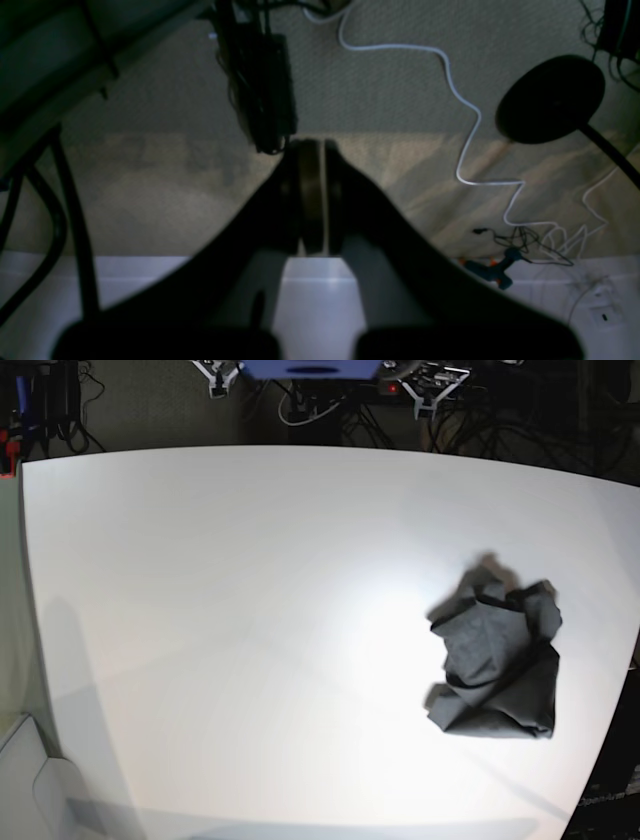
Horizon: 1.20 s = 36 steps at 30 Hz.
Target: Layout the t-shirt on the table in an organized manner, then fold the t-shirt properly
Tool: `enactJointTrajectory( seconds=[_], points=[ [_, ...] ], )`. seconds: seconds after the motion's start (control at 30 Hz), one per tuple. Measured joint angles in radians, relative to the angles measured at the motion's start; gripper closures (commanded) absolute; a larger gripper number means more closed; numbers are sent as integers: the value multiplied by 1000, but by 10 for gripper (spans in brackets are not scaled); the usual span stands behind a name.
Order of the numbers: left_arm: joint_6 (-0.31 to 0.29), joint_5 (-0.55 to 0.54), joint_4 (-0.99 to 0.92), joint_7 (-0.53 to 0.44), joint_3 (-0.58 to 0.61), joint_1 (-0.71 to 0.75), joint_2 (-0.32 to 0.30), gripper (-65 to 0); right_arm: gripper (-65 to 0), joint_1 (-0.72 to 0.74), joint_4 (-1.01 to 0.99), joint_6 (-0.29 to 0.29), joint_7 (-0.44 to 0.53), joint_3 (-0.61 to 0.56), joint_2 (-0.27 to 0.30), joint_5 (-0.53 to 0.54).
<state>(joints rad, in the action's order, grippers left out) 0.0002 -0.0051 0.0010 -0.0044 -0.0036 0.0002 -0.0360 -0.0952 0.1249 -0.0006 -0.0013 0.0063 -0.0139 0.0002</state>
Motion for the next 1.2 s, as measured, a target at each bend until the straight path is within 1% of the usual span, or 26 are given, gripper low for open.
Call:
enactJointTrajectory(
  seconds=[0.67,1.2],
  points=[
    [-1,0,2,0,-2,-1,1,-4,0,0,0,0,-2,0,-3,0],
    [-4,0,2,0,-2,-2,25,-3,0,3,2,0,-2,-2,-5,0]
  ],
)
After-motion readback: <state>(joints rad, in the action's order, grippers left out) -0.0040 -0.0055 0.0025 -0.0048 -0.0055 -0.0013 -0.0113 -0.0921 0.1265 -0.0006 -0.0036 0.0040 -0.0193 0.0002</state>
